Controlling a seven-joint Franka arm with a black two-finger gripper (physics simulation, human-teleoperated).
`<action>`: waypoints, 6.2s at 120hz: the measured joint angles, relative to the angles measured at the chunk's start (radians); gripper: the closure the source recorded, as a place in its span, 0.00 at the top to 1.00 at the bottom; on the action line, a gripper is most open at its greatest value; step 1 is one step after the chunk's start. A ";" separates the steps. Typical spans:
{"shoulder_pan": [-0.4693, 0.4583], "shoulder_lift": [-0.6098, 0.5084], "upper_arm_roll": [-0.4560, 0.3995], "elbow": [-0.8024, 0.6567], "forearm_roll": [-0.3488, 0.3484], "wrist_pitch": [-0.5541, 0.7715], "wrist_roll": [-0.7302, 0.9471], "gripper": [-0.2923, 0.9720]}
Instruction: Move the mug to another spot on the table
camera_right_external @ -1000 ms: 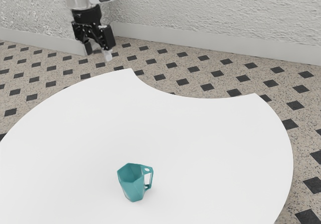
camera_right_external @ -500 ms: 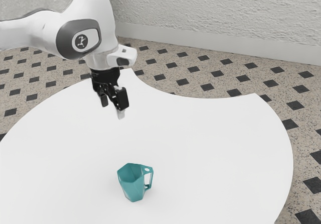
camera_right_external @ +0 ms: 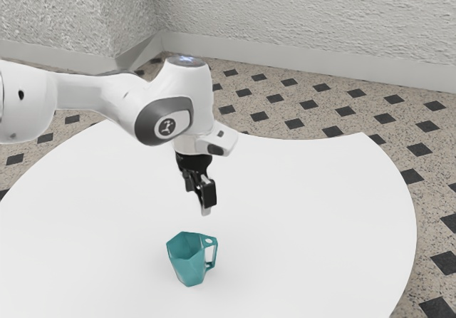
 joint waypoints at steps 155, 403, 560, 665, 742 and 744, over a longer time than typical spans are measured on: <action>-0.076 0.228 -0.006 0.032 0.065 0.011 -0.340 0.69; -0.071 0.472 -0.038 0.351 0.075 -0.494 -0.406 0.26; 0.116 0.762 -0.211 0.842 0.776 -0.594 0.027 0.23; 0.027 0.749 -0.165 0.800 0.859 -0.382 0.474 0.24; 0.015 0.750 -0.123 0.732 0.902 -0.434 0.494 0.24; 0.014 0.750 -0.124 0.731 0.902 -0.440 0.493 0.24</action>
